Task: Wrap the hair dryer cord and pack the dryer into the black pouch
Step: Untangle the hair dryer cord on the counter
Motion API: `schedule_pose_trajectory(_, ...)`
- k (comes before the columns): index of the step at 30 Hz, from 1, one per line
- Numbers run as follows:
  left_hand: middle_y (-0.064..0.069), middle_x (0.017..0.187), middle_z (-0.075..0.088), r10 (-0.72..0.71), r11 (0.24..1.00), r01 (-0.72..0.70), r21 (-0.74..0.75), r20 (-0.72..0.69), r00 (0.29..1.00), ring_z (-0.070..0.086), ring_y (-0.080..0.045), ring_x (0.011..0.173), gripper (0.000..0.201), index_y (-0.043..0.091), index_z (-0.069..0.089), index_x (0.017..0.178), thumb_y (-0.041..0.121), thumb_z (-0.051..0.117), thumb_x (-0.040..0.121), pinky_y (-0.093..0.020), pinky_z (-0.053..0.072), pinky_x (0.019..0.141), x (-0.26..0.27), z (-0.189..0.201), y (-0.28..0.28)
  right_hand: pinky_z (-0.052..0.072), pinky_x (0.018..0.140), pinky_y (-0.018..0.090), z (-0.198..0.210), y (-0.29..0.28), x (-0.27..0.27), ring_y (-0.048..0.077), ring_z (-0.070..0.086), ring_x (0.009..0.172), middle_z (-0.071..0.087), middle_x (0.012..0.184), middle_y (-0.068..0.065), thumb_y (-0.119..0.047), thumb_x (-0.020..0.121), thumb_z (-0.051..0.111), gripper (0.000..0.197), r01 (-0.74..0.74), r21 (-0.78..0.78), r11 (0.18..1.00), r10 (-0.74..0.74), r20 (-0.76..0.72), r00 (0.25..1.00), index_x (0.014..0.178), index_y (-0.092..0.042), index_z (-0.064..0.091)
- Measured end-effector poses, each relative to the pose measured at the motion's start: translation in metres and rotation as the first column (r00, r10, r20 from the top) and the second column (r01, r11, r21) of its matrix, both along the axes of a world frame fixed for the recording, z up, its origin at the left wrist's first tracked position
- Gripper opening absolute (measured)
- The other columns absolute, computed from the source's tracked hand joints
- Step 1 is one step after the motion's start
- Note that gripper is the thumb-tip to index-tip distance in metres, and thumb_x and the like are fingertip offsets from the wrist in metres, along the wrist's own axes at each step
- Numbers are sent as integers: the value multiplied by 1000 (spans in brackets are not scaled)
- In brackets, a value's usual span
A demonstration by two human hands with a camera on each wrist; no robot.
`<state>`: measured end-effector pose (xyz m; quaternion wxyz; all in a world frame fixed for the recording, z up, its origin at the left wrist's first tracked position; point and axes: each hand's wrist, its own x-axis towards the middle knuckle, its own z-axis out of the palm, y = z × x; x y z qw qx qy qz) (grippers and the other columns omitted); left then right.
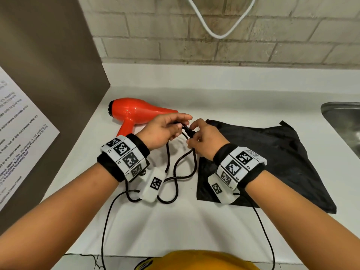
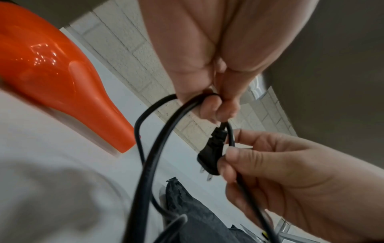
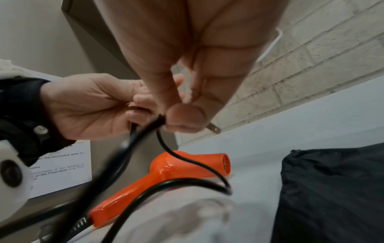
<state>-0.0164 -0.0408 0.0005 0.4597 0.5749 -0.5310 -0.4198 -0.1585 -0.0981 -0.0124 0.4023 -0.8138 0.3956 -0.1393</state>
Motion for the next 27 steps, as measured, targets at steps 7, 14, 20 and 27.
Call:
schedule_pose_trajectory(7, 1, 84, 61, 112, 991, -123, 47, 180, 977, 60, -7, 72, 43, 10, 41, 133, -2, 45, 92, -16, 47, 76, 20, -2, 16, 44, 33, 19, 1, -23, -16, 16, 57, 37, 61, 69, 14, -3, 88, 47, 20, 298, 131, 946, -315, 142, 938, 72, -16, 50)
schedule_pose_trajectory(14, -3, 93, 66, 8, 986, -106, 128, 599, 801, 59, -6, 71, 35, 9, 58, 119, -3, 42, 91, -18, 43, 74, 37, 5, 35, 55, 42, 29, 18, -38, -30, 14, 59, 35, 51, 77, 5, 6, 86, 52, 43, 374, 437, 818, -539, 354, 764, 115, -22, 37)
schedule_pose_trajectory(20, 5, 85, 58, 251, 965, -261, 7, 252, 935, 59, 7, 61, 37, 6, 56, 118, -12, 39, 90, -3, 48, 66, 43, 15, 28, 58, 54, 22, 20, -39, -21, 13, 65, 49, 49, 85, 1, 13, 87, 44, 37, 224, 547, 807, -500, 430, 752, 116, -6, 55)
schedule_pose_trajectory(27, 1, 94, 61, 326, 945, -325, -37, 12, 945, 62, 6, 60, 33, 3, 55, 118, -10, 42, 90, -11, 51, 76, 35, 33, 23, 56, 47, 24, 20, -46, -15, 11, 60, 39, 49, 88, 9, 13, 77, 60, 35, 271, 255, 928, -342, 300, 890, 105, -5, 52)
